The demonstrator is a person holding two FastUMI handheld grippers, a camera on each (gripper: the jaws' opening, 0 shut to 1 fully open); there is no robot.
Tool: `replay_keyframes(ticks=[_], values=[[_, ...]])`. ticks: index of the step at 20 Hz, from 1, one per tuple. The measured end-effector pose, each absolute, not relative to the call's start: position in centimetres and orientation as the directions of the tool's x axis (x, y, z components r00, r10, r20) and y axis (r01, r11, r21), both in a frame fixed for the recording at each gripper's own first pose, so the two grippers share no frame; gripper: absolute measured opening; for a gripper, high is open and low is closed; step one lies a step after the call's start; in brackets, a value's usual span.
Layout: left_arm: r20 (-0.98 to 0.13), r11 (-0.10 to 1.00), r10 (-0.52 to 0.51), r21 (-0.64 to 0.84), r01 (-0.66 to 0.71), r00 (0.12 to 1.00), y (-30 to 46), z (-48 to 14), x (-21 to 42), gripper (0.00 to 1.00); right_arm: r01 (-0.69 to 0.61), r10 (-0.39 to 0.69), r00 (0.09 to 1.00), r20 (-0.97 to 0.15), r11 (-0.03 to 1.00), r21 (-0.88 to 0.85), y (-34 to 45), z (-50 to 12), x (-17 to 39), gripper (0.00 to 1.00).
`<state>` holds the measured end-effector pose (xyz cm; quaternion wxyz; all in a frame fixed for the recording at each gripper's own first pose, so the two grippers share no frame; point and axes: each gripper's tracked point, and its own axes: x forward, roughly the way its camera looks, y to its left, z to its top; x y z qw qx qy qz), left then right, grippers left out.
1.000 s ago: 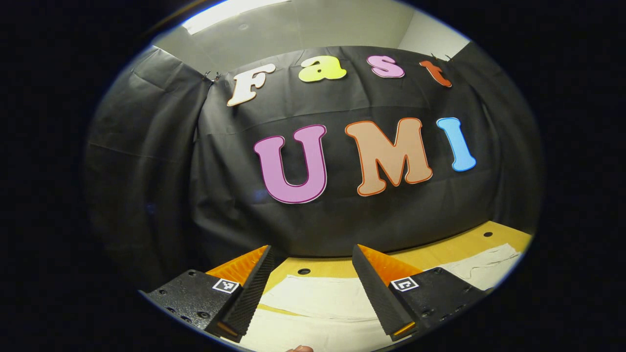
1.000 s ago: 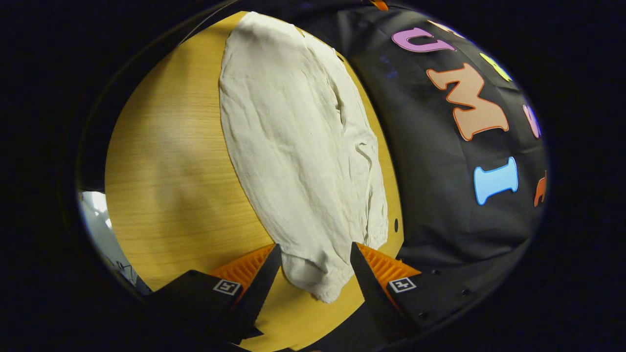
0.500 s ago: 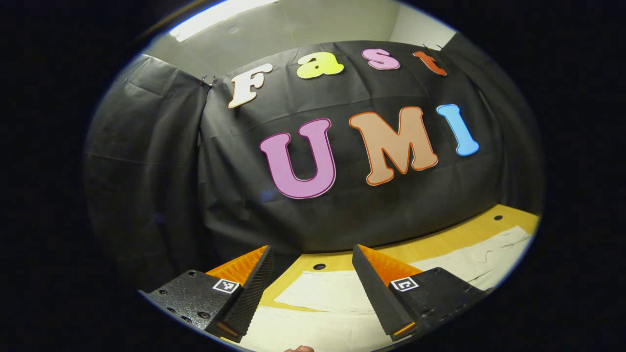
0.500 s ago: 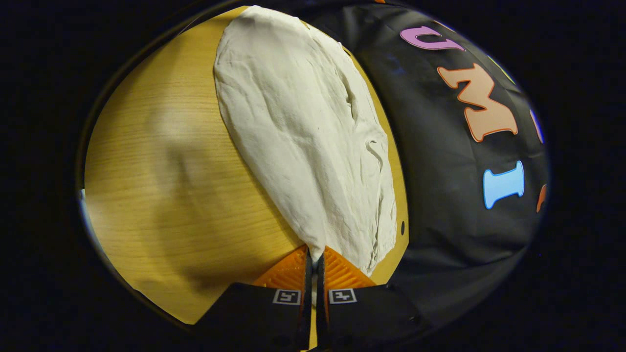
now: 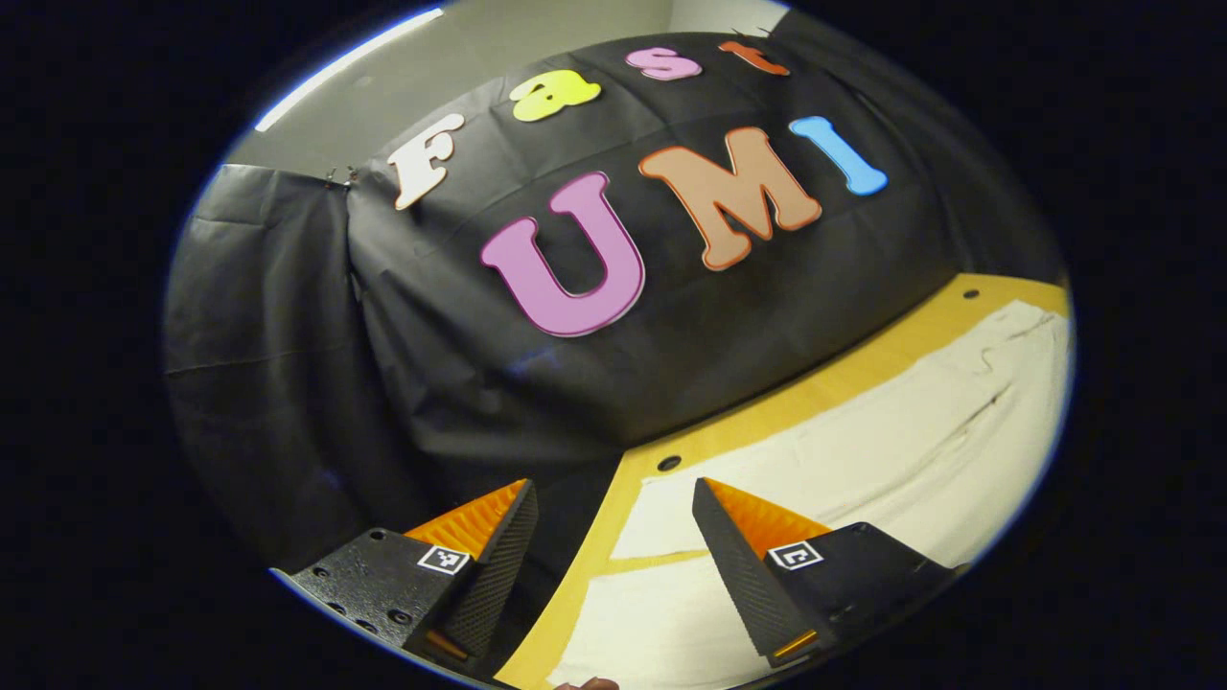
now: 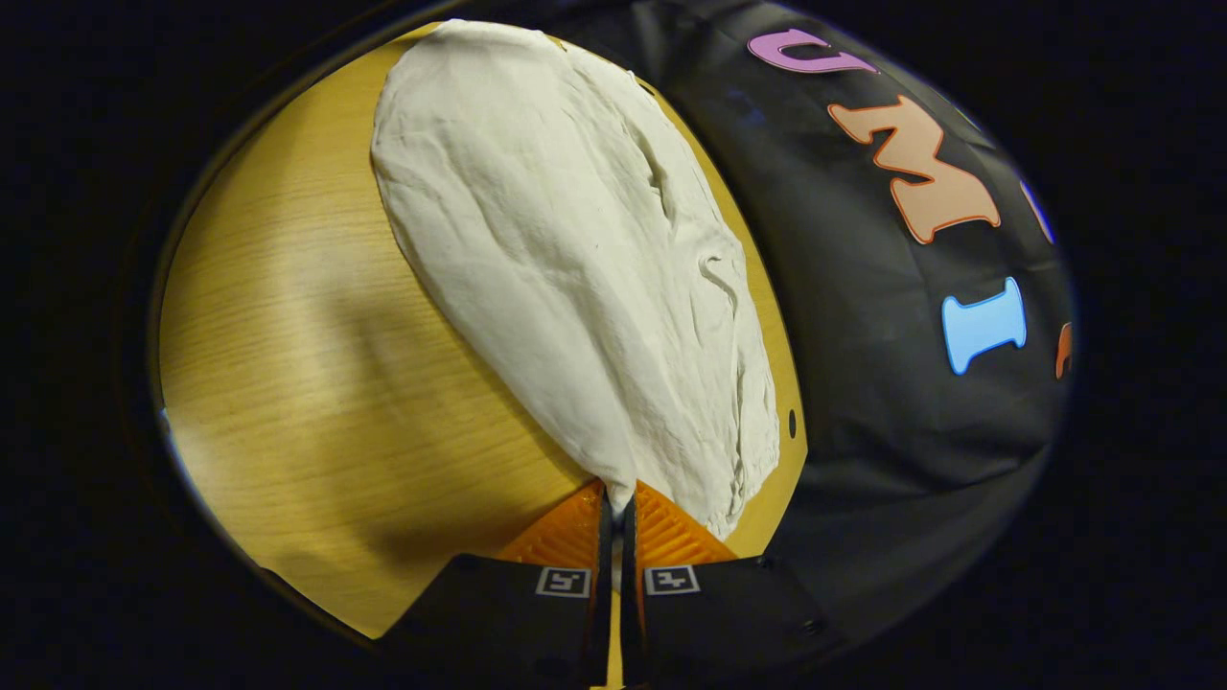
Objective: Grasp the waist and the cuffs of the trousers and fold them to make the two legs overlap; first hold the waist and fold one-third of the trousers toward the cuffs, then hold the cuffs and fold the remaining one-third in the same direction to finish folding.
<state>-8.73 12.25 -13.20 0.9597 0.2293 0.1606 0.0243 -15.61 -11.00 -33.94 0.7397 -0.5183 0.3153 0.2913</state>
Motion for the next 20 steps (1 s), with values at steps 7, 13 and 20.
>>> replay_keyframes(ticks=[7,13,20], values=[[-0.615,0.728,0.045,0.56,0.396,0.787,14.6,-21.3,-12.6,0.96,-0.745,0.104,0.646,-0.756,0.303,-0.594,-11.0,-34.0,-15.5,0.06],[-0.748,0.598,0.033,0.547,0.587,0.663,15.1,-21.1,-14.3,0.97,-0.734,0.089,0.655,-0.751,0.313,-0.603,-11.0,-33.9,-15.5,0.06],[-0.826,0.525,0.072,0.509,0.682,0.56,18.7,-25.5,-14.0,0.97,-0.724,0.079,0.665,-0.743,0.312,-0.615,-11.0,-34.0,-15.5,0.06]])
